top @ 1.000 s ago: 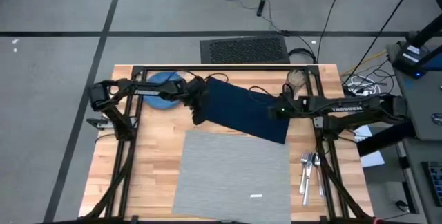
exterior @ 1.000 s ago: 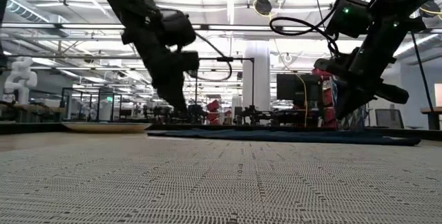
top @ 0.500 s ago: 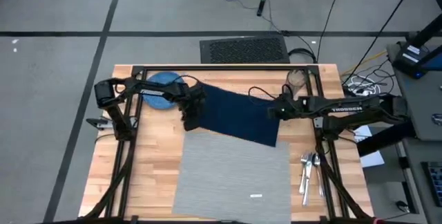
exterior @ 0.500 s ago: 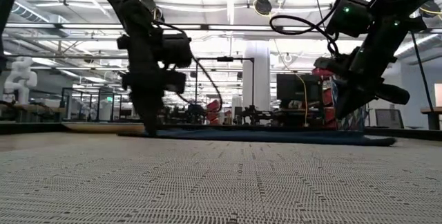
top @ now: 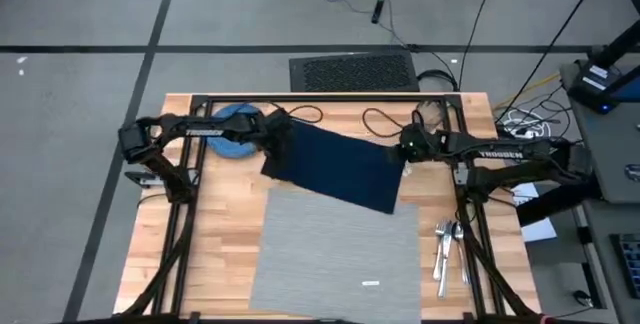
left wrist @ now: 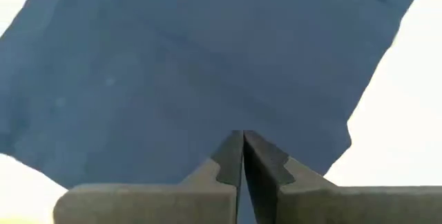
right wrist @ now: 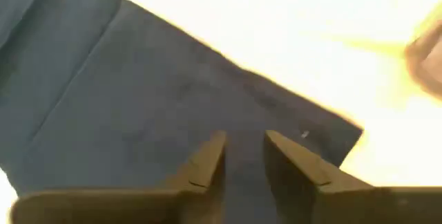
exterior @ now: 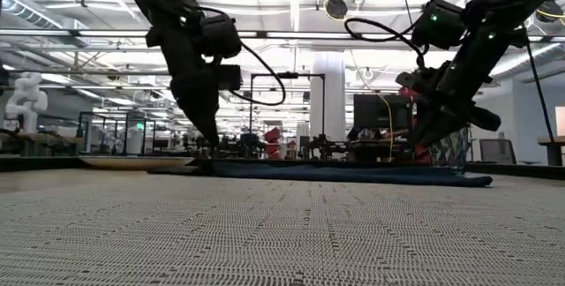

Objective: Set table place
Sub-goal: Fold the dark blue napkin

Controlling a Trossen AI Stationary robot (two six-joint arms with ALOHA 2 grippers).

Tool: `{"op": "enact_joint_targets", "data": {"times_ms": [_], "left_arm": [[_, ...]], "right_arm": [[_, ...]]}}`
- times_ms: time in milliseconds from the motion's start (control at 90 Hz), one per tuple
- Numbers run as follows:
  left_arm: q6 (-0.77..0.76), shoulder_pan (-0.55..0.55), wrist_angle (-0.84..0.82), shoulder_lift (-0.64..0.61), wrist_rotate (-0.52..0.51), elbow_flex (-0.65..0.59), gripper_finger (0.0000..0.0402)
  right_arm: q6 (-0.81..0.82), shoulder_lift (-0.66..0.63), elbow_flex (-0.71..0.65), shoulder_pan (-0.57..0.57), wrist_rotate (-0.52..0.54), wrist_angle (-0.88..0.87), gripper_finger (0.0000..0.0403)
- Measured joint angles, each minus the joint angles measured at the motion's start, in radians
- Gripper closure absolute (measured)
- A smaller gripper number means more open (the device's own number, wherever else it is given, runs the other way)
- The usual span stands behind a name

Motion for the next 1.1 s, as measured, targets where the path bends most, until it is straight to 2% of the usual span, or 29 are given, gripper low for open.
{"op": "enact_joint_targets", "data": {"times_ms": [167,689,778,922,1100], "left_arm": [[0.001,0.003,-0.006,-0.001,0.001,0.0,0.0401],[0.028,0.004,-0.005,-0.001,0.001,0.002,0.0401],[0.029,0.004,-0.005,-0.001,0.001,0.002,0.0401],[0.035,0.004,-0.005,-0.001,0.001,0.002,0.0401],[0.035,0.004,-0.007,-0.001,0.001,0.002,0.0401]], "right_arm": [[-0.049,0.053,0.0,-0.068,-0.103,-0.014,0.0256],[-0.091,0.128,0.0,-0.073,-0.133,-0.014,0.0274],[-0.091,0.128,0.0,-0.072,-0.153,-0.016,0.0298],[-0.089,0.128,0.0,-0.07,-0.154,-0.01,0.0387],[-0.062,0.121,0.0,-0.07,-0.128,0.023,0.0401]]}}
